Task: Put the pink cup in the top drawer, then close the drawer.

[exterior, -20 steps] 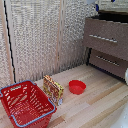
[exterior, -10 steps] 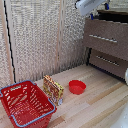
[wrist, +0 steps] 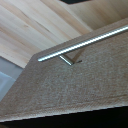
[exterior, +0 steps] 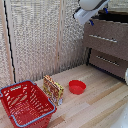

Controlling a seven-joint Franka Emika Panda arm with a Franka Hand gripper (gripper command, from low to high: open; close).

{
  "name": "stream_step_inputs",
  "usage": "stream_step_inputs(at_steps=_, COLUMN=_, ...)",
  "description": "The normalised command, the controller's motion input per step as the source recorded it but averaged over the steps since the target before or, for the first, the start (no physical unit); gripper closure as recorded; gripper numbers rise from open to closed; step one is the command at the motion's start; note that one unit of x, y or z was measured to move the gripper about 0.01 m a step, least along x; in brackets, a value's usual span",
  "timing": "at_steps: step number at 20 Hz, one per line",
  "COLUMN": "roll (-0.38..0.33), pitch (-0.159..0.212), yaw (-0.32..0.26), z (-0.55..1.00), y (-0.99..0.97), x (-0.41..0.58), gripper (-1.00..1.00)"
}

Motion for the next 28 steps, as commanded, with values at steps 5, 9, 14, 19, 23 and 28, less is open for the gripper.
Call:
stream_step_inputs(at_steps=5, roll=-0.335, pitch=0.019, yaw=0.11, z=-0.49, y=0.23, x=-0.024, gripper=-1.0)
stream_step_inputs(at_steps=9, roll=-0.345, pitch=0.009, yaw=0.14, z=-0.47, y=0.08, x=0.0, gripper=-1.0)
stream_step_inputs(at_steps=14, roll=-0.374, pitch=0.02, yaw=0.126, z=-0.33, y=0.0, x=0.0, gripper=-1.0)
stream_step_inputs(at_steps=19, roll=-0.375, pitch=0.016, yaw=0.106, z=-0.23, y=-0.14, x=0.0, gripper=-1.0)
stream_step_inputs(at_steps=23, roll=-0.368, pitch=0.031, yaw=0.099, z=-0.19, y=-0.21, x=0.031, gripper=-1.0)
stream_step_inputs(at_steps=28, roll=-0.245, pitch=0.057, yaw=0.072, z=-0.02, y=-0.44, x=0.075, gripper=-1.0)
